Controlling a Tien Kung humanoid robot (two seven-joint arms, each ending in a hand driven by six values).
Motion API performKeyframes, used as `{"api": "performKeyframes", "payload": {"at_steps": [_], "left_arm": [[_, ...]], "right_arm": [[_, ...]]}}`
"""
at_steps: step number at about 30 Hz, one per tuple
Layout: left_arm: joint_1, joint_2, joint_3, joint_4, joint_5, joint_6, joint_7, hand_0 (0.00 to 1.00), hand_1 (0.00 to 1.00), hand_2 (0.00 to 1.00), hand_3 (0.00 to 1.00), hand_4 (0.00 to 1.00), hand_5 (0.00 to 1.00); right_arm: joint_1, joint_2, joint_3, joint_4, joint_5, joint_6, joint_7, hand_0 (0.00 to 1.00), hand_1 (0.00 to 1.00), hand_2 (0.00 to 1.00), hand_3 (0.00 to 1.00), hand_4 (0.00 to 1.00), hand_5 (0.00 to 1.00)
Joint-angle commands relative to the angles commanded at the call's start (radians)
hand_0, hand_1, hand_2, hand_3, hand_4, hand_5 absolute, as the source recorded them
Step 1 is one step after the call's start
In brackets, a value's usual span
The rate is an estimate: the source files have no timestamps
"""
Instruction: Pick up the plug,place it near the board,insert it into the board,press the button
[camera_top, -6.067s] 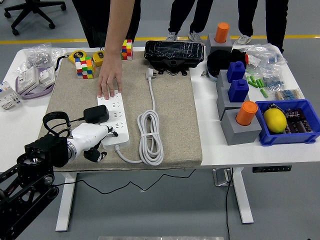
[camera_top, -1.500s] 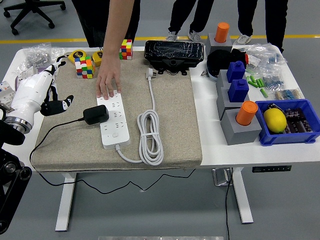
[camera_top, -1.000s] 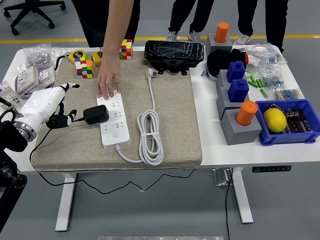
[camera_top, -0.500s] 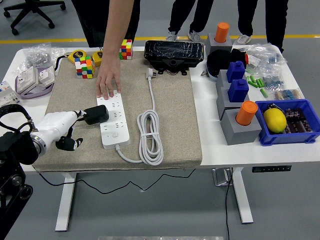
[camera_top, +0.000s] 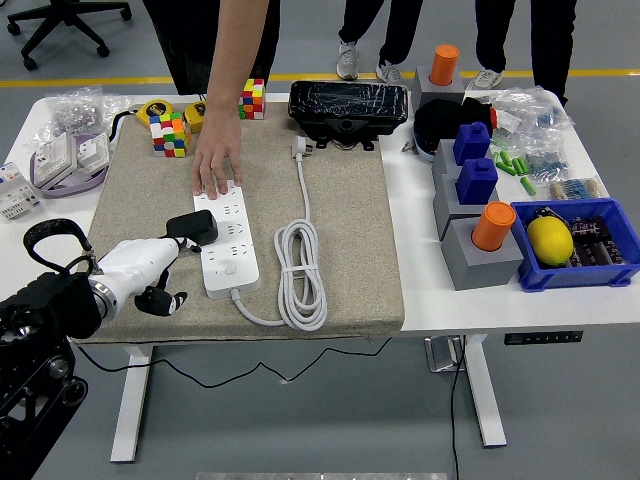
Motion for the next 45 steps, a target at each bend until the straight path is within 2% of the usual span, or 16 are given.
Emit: {"api": "performKeyframes", "payload": {"at_steps": [14, 25, 35, 45], "left_arm": [[-0.020, -0.028, 0.040, 0.044, -0.001, 0.014, -0.010, 0.174, 0.049, 0.145, 0.886, 0.663, 0.002], [-0.022, -0.022, 0.059, 0.053, -0.007, 0.006, -0.010, 0.173, 0.049, 0.146, 0.884, 0.658, 0.002], [-0.029, -0.024, 0.072, 0.070, -0.006, 0.028, -0.021, 0.172, 0.048, 0.146, 0.885, 0.655, 0.002], [-0.033, -0.029, 0.079, 0.084, -0.005, 0.024, -0.022, 0.172, 0.047, 0.145, 0.884, 0.654, 0.002]], "right_arm": [[0.000, -0.001, 0.001, 0.000, 0.000, -0.001, -0.003, 0.787, 0.714, 0.714, 0.763, 0.998, 0.998], [-0.004, -0.003, 0.000, 0.000, 0.002, -0.002, -0.005, 0.787, 0.714, 0.714, 0.763, 0.998, 0.998], [-0.003, -0.002, -0.003, 0.000, 0.005, -0.002, -0.004, 0.789, 0.715, 0.714, 0.761, 0.998, 0.998], [-0.006, -0.004, -0.004, 0.000, 0.006, -0.002, -0.005, 0.793, 0.715, 0.714, 0.761, 0.998, 0.998]]}}
